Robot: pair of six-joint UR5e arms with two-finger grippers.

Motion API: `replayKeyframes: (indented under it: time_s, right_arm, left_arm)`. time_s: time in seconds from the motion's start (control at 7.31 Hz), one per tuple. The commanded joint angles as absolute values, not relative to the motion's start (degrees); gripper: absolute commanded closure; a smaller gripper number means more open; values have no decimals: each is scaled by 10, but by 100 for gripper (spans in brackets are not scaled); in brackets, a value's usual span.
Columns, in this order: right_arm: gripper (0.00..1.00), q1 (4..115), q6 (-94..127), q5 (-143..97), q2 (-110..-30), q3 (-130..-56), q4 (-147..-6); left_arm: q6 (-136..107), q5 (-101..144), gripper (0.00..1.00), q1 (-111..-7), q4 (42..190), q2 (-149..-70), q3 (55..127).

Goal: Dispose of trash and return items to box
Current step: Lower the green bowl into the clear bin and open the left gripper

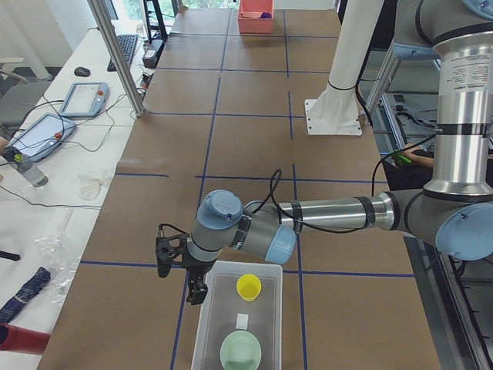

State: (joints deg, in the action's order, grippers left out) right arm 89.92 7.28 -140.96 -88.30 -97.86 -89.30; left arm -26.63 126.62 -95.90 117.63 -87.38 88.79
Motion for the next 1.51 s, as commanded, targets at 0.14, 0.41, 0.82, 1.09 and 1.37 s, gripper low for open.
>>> replayKeyframes:
  time_s: [0.14, 0.41, 0.82, 1.09, 1.37]
  right_arm:
    - [0, 896, 67, -1408, -883, -978, -893]
    - [0, 896, 66, -1408, -888, -976, -892]
    - [0, 896, 71, -1407, -889, -976, -895]
    - [0, 896, 71, -1407, -889, -973, -895]
    - [0, 896, 72, -1410, -891, -961, -894]
  left_arm:
    - [-267, 1336, 0, -899, 1189, -875, 913]
    - [-251, 1333, 0, -847, 1099, -880, 945]
    - [-51, 1333, 0, -853, 977, -882, 956]
    - [-11, 1334, 0, -875, 955, -879, 952]
    - [-11, 1338, 0, -907, 948, -879, 953]
